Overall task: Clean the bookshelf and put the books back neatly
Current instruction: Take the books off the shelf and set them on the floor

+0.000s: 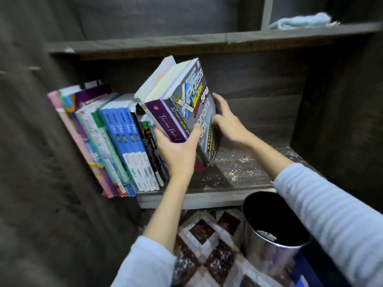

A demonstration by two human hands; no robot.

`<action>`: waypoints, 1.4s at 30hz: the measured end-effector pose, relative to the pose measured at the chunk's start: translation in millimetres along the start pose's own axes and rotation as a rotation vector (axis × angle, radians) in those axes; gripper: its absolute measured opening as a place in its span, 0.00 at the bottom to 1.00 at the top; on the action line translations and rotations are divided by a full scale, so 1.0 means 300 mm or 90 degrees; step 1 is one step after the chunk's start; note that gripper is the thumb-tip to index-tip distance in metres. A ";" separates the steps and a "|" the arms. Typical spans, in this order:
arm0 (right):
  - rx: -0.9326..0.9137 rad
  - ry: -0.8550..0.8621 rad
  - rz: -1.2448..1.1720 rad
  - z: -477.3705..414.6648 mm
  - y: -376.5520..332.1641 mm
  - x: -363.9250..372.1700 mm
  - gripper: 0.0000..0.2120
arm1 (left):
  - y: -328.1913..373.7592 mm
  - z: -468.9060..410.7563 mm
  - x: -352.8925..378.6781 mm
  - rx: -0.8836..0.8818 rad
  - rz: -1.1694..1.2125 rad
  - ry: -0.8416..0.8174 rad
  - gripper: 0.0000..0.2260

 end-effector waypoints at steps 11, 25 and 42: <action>0.061 -0.345 -0.143 0.269 -0.167 0.237 0.27 | 0.179 -0.005 -0.422 -0.038 0.163 -0.026 0.28; 0.283 -0.409 -0.137 0.456 0.237 0.709 0.21 | -0.146 0.279 -0.819 -0.347 0.037 0.101 0.17; 0.520 -0.491 -0.089 0.392 0.929 0.992 0.22 | -0.839 0.801 -0.950 -0.816 -0.034 0.186 0.48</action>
Point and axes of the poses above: each hand's wrist, its own z-axis away from the middle knuckle, its own x-axis out of the palm, y = z × x, the point moved 4 cm from there along -z, towards the middle knuckle, and after that the axes turned 15 degrees about x, right-handed, at the moved point
